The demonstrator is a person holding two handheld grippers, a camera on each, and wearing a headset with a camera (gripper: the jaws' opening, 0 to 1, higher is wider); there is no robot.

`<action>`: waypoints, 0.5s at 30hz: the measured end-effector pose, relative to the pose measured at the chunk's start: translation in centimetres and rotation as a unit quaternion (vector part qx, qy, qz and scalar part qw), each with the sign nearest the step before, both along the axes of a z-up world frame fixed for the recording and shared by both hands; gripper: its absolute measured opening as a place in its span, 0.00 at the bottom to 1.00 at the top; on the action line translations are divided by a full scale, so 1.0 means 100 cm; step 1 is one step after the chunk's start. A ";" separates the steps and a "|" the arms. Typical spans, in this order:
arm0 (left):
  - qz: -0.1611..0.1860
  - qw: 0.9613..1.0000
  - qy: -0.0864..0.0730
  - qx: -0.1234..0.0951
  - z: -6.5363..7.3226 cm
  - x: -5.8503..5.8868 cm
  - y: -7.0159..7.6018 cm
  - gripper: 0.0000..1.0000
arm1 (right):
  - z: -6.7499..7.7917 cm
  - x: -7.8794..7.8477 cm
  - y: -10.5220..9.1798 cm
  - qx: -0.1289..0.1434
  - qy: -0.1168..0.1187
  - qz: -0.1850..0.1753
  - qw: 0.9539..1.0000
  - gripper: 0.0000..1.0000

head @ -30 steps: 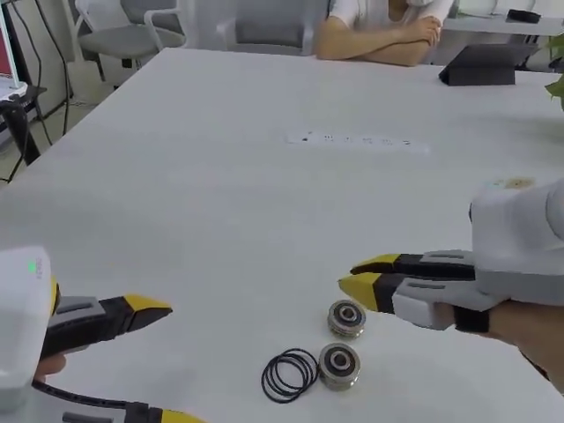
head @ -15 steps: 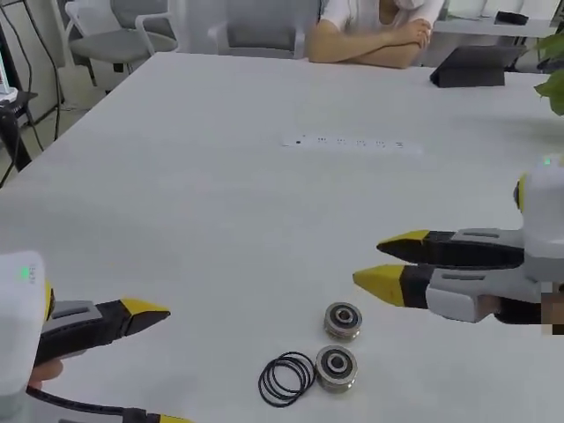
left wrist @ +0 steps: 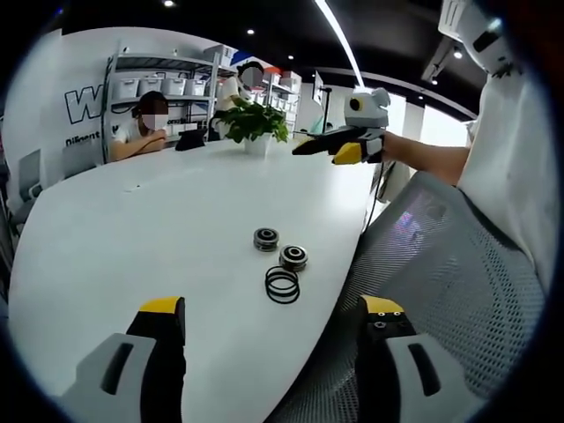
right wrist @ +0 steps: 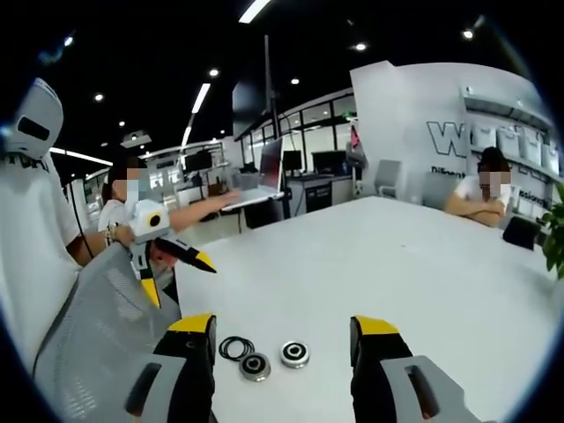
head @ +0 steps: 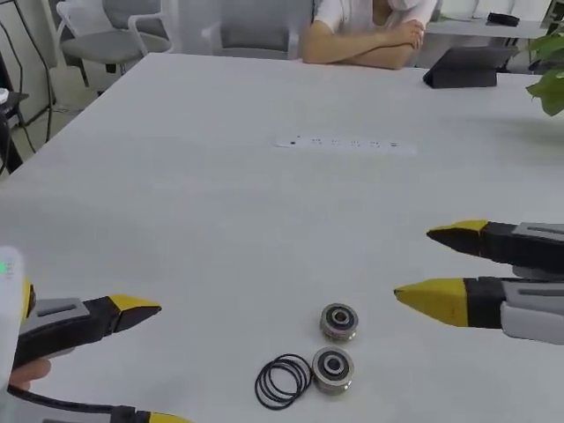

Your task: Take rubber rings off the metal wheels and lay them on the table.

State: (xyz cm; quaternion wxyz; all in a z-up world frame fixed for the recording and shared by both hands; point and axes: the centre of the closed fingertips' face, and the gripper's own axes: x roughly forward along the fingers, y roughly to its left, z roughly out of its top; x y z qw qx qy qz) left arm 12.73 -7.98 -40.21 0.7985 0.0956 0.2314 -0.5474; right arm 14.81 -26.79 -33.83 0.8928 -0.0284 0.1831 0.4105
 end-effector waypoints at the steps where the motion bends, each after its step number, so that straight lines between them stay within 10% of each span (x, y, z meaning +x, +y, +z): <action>1: 0.001 1.000 0.000 0.000 0.000 0.000 0.000 0.78 | 0.000 -0.002 -0.003 0.003 0.000 -0.003 1.000 0.62; 15: 0.017 1.000 0.001 -0.012 0.006 0.002 0.010 0.80 | -0.028 -0.020 -0.040 0.008 0.026 -0.064 0.998 0.75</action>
